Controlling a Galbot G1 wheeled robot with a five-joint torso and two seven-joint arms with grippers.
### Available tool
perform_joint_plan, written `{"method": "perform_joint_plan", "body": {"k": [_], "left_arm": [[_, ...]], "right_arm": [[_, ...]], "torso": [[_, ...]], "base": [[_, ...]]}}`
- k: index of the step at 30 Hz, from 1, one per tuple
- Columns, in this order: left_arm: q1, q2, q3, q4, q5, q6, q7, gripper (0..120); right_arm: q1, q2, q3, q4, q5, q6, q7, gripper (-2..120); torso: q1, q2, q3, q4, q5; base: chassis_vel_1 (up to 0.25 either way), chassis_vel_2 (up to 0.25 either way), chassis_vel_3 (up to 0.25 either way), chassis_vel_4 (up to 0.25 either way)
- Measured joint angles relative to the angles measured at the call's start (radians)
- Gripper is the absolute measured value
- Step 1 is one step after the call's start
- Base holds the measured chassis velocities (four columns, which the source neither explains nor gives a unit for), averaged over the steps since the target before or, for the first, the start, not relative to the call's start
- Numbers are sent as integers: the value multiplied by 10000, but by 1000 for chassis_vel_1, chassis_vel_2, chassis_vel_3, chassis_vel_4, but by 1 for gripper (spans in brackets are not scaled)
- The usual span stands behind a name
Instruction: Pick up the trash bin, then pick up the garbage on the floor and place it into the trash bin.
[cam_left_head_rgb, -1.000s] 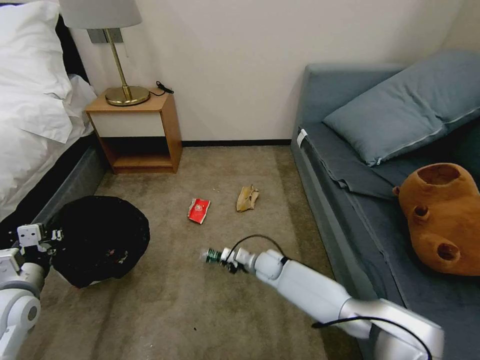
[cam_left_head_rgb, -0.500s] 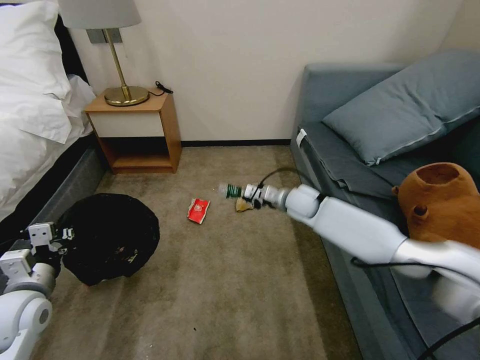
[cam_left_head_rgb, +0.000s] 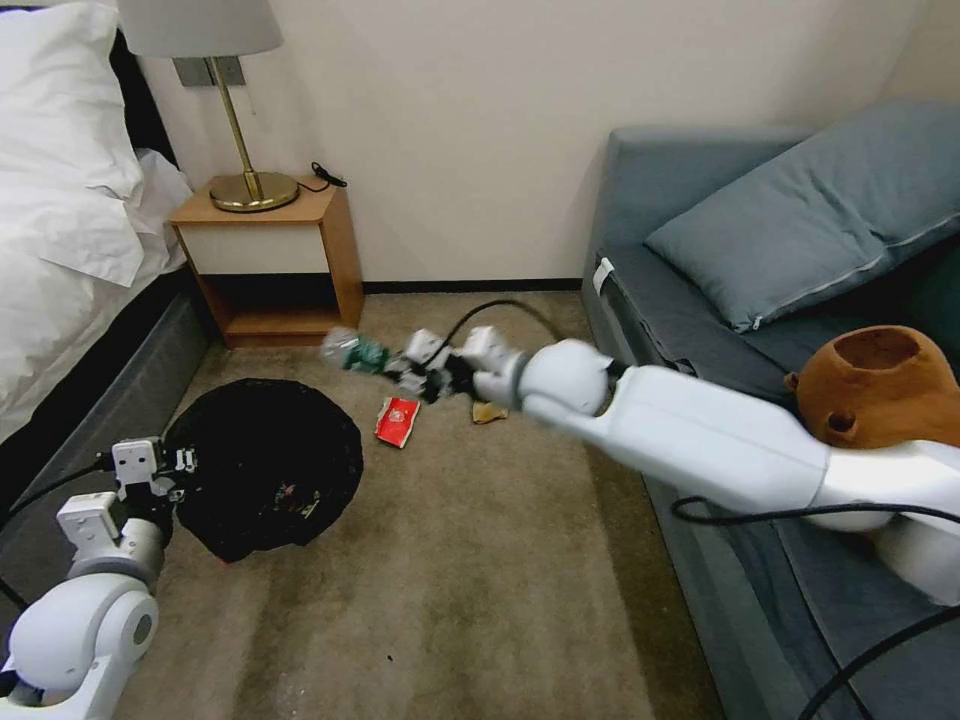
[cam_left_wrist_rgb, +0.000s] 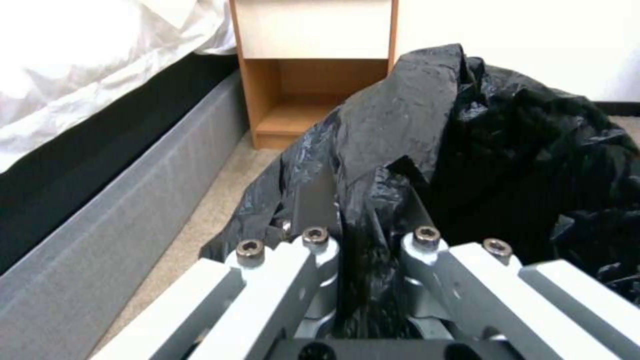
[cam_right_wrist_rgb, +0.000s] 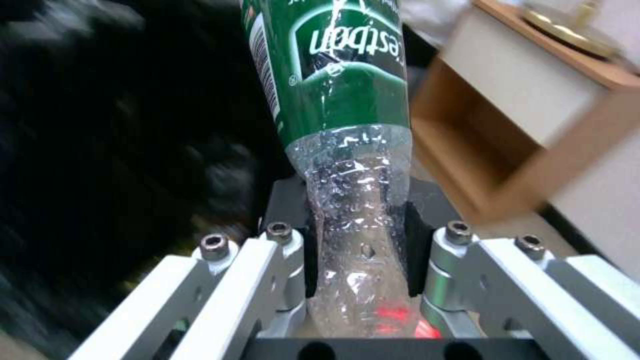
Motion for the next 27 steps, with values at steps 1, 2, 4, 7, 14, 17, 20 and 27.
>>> {"method": "perform_joint_plan", "body": {"k": [1, 2, 4, 7, 14, 17, 20, 27], "left_arm": [[14, -9, 5, -21, 2, 0, 0, 6], [21, -13, 5, -28, 1, 0, 0, 6], [47, -28, 6, -52, 1, 1, 0, 6], [65, -47, -7, -82, -25, 0, 2, 6], [99, -93, -94, -134, -118, -67, 30, 6], [111, -178, -98, -135, -145, -117, 56, 6], [104, -239, -70, -135, -145, -122, 64, 6], [97, -168, -134, 101, -146, -249, 184, 6]], "right_arm": [[-68, 286, -48, -106, 20, 39, 89, 19], [-82, 342, -59, -134, 23, 47, 110, 19], [-180, 729, -132, -318, 48, 89, 222, 19], [-349, 1400, -269, -772, 223, 158, 409, 19], [-770, 2234, -495, -1811, 19, 503, 690, 19], [-1043, 2615, -643, -2233, -184, 540, 1139, 27], [-1151, 2792, -733, -2354, -316, 532, 1323, 36], [-1287, 2831, -843, -2178, -395, 372, 1608, 64]], "torso": [[0, 0, 0, 2, -1], [0, 0, 0, 2, -1], [0, 0, 0, 5, -1], [0, 0, 0, 3, -3], [0, 0, 0, 2, -3], [0, 0, 0, 1, -2], [0, 0, 0, 1, -3], [0, 0, 0, 0, 0]], "base": [[0, 0, 0, 0], [0, 0, 0, 0], [0, 0, 0, 0], [0, 0, 0, 0], [0, 0, 0, 0], [0, 0, 0, 0], [0, 0, 0, 0], [0, 0, 0, 0]]}}
